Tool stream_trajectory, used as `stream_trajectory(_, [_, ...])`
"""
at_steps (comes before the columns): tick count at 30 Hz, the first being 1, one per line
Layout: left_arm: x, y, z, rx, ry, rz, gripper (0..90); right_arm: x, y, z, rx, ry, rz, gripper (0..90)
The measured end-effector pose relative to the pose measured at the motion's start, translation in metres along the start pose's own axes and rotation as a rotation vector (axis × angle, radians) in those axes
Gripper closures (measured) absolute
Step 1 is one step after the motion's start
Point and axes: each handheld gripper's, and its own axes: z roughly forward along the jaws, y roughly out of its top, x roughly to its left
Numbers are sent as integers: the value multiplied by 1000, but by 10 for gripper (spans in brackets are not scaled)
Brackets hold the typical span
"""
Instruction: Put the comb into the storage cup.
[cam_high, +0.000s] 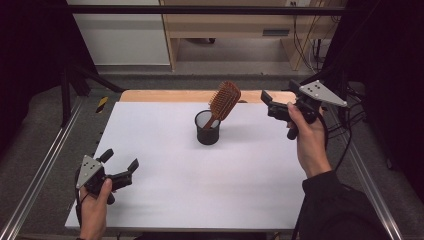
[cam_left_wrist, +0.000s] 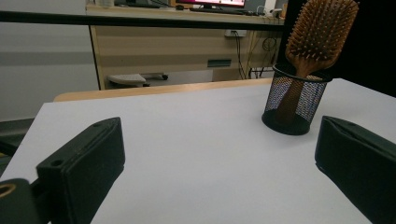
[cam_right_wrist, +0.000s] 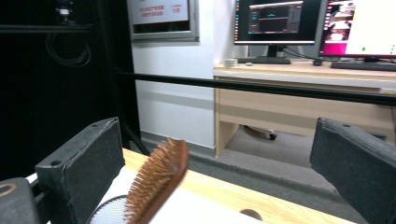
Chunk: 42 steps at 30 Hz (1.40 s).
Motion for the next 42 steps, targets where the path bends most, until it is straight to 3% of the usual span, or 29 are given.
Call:
stream_trajectory(4, [3, 1, -8, -11, 13, 14, 18, -10, -5, -15, -9, -22, 7, 26])
stream_trajectory(14, [4, -3, -22, -12, 5, 13, 17, -24, -16, -54, 1, -14, -1, 24])
stream_trajectory(21, [6, -2, -26, -43, 6, 3, 23, -26, -33, -74, 5, -17, -1, 25])
stream_trajectory(42, [5, 0, -28, -59, -3, 28, 21, -35, -77, -108, 52, -45, 28, 32])
